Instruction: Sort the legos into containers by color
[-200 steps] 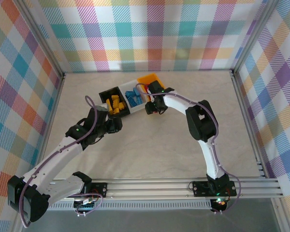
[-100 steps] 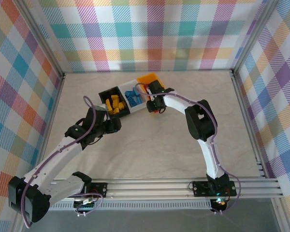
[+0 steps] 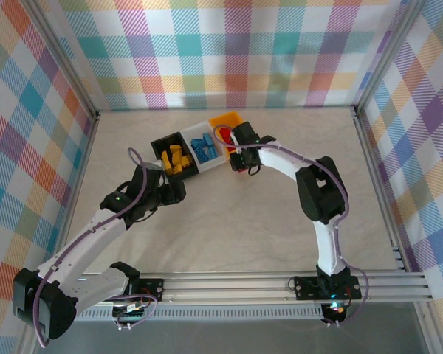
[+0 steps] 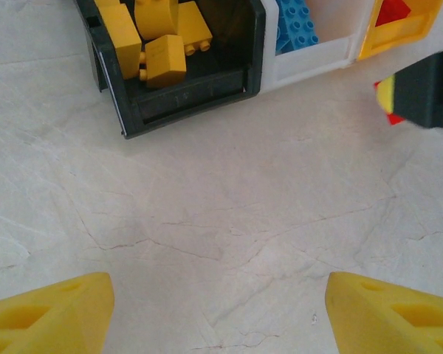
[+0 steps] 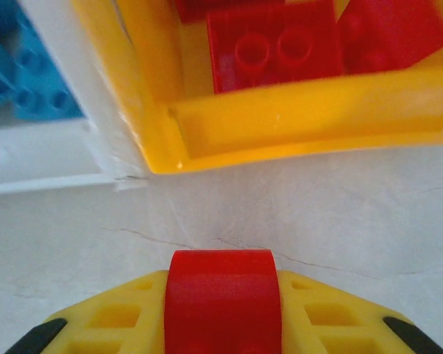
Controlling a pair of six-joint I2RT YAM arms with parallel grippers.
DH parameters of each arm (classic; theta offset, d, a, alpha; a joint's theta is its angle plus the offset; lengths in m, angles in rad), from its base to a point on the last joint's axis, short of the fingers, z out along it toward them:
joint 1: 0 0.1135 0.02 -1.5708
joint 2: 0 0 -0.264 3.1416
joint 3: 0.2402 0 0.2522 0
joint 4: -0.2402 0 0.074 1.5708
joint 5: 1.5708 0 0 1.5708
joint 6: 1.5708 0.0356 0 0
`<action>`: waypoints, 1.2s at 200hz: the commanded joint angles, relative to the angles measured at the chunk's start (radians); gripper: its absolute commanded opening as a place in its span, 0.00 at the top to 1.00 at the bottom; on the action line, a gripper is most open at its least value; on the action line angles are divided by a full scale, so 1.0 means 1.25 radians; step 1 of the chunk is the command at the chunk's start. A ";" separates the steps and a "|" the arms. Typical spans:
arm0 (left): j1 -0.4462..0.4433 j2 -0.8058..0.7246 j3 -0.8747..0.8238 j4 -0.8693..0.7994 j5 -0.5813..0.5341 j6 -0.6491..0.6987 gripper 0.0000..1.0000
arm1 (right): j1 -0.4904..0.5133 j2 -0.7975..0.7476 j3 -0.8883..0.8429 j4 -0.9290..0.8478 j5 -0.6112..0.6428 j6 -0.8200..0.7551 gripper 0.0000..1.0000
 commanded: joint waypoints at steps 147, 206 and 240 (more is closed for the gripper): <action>0.084 -0.011 0.024 -0.017 -0.004 0.029 0.24 | -0.078 0.256 0.574 -0.116 -0.082 -0.020 0.43; 0.097 -0.036 0.059 -0.017 -0.022 0.043 0.18 | -0.081 -0.127 0.172 0.042 -0.100 -0.006 0.39; 0.098 -0.062 0.092 -0.028 -0.098 0.032 0.10 | -0.117 -0.402 -0.126 0.105 -0.078 0.003 0.34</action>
